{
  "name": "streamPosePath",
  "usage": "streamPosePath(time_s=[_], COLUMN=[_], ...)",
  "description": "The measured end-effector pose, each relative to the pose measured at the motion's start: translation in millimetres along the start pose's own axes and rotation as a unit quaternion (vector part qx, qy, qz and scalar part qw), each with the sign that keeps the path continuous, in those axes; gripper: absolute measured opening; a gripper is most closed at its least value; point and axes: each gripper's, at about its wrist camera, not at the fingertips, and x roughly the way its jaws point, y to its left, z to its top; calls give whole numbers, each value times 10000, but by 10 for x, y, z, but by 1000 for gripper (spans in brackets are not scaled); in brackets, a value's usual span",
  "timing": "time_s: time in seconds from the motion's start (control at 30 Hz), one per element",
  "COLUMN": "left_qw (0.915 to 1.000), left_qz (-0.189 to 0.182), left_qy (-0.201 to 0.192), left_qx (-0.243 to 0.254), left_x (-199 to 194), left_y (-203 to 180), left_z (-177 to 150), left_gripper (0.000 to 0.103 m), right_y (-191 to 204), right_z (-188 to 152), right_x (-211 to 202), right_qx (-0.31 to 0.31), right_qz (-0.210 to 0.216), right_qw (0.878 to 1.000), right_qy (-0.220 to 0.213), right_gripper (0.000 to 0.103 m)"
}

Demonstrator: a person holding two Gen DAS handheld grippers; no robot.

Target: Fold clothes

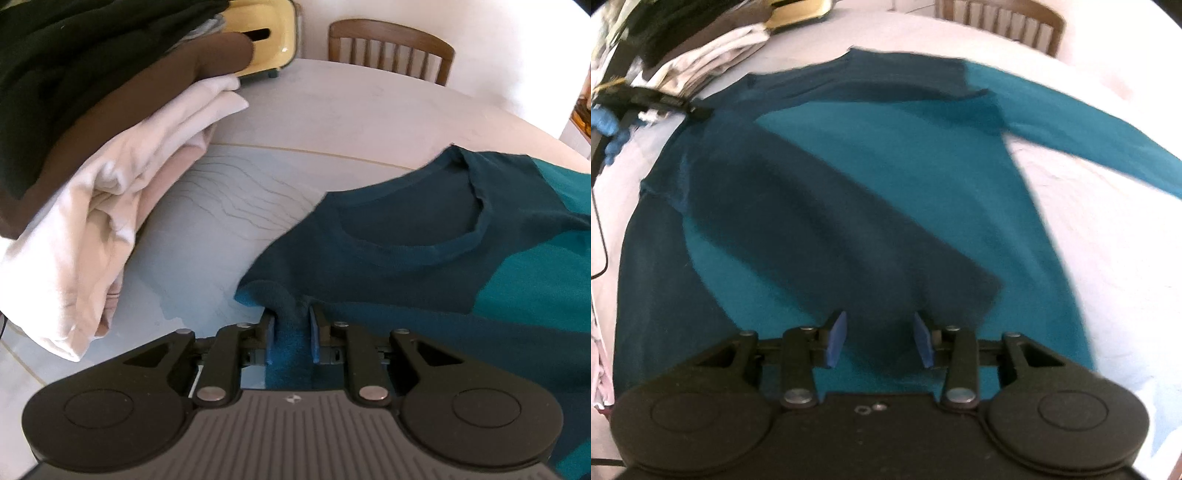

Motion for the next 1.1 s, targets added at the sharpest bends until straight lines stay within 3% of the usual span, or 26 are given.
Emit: streamPosePath(time_s=[0.03, 0.07, 0.13, 0.3, 0.47, 0.77, 1.1], left_qw=[10000, 9999, 9994, 9971, 9912, 9815, 9837], left_qz=[-48, -117, -277, -597, -1119, -1538, -1314], left_qy=[-3, -38, -159, -236, 42, 579, 915], left_qx=[57, 93, 125, 417, 712, 986, 815], left_x=[-26, -63, -172, -351, -388, -391, -276], left_y=[-24, -49, -123, -493, -1068, -1829, -1992], left_z=[3, -4, -24, -44, -156, -337, -446], left_gripper=[35, 54, 71, 71, 71, 71, 78], right_y=[-64, -129, -301, -878, -1645, -3058, -3855], right_z=[-3, -7, -18, 139, 454, 1169, 1503], right_x=[-33, -65, -138, -216, -184, 46, 411], right_qx=[54, 108, 193, 277, 478, 1302, 2008], right_qz=[-8, -15, -89, -684, -1008, -1387, -1572], right_qw=[10000, 9999, 9997, 9970, 9931, 9808, 9665], right_qy=[-16, -33, -78, -253, -359, -436, -310], right_gripper=[103, 103, 103, 103, 103, 103, 103])
